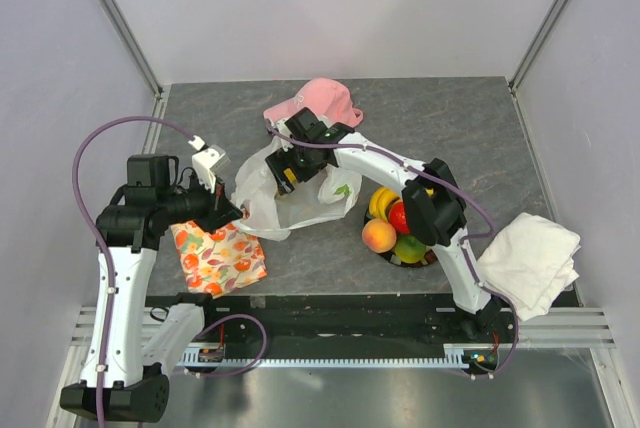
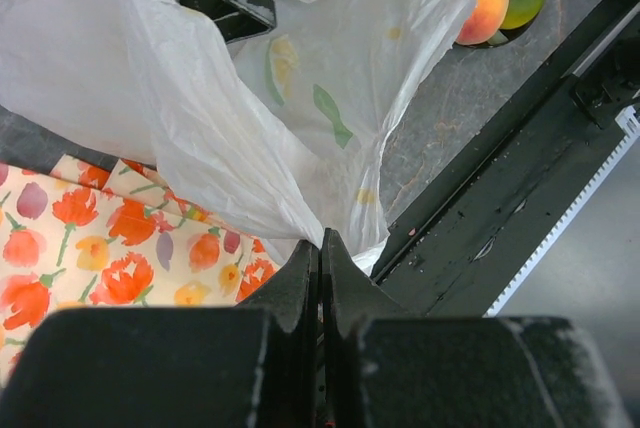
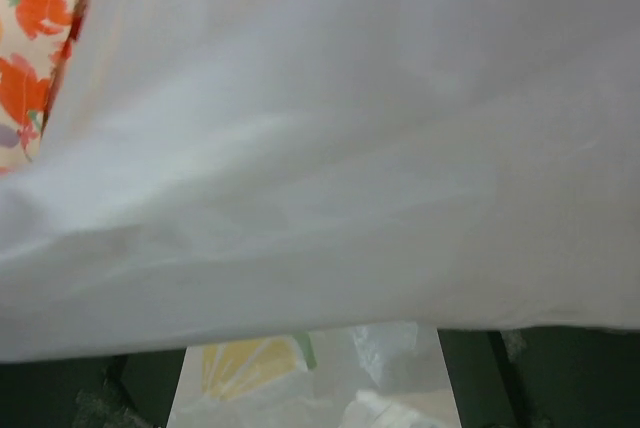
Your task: Take the fake fruits out of the plastic bag
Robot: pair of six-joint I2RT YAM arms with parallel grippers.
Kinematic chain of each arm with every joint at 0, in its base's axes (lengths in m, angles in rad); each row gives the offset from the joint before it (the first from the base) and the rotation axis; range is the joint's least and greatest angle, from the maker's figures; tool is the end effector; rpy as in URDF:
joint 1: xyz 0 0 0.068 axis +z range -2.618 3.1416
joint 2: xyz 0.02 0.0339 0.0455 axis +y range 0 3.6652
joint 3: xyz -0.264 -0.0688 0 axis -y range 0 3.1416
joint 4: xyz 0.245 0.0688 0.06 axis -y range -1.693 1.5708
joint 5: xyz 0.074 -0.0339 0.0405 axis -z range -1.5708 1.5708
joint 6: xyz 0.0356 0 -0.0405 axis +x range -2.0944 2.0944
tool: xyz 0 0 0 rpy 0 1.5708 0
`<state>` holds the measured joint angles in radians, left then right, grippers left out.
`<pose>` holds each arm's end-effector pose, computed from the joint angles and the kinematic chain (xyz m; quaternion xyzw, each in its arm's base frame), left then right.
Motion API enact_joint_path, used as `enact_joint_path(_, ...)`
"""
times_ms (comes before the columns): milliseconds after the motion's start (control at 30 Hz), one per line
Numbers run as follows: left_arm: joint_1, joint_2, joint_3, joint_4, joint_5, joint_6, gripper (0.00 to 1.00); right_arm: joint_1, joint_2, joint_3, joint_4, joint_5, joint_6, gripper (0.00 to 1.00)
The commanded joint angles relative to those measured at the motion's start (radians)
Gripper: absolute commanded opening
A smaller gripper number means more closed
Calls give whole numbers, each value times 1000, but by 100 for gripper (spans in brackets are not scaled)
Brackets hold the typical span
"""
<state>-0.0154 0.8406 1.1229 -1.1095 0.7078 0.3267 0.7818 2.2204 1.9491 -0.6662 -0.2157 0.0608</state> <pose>0.1305 -0.0252 0.3617 0.2728 0.8398 -0.2661 0.3867 0.3467 0.3550 0.2282 -0.3646 0.8722 0.2199 0.2407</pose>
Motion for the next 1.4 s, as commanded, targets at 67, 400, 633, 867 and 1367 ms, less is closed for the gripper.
enact_joint_path(67, -3, 31, 47, -49, 41, 31, 2, -9, 80, 100, 79, -40, 203, 97)
enact_joint_path(400, -18, 67, 110, -104, 99, 20, 2, -30, 177, 175, 109, -2, 398, 95)
enact_joint_path(633, -21, 80, 120, -112, 139, 15, 2, -6, 254, 260, 86, 117, 456, 91)
enact_joint_path(867, -24, 87, 130, -99, 140, 6, 2, 24, 275, 289, 73, 162, 424, 70)
enact_joint_path(1367, -24, 132, 103, 148, 85, -52, 2, -131, -243, -33, -36, -215, 143, 34)
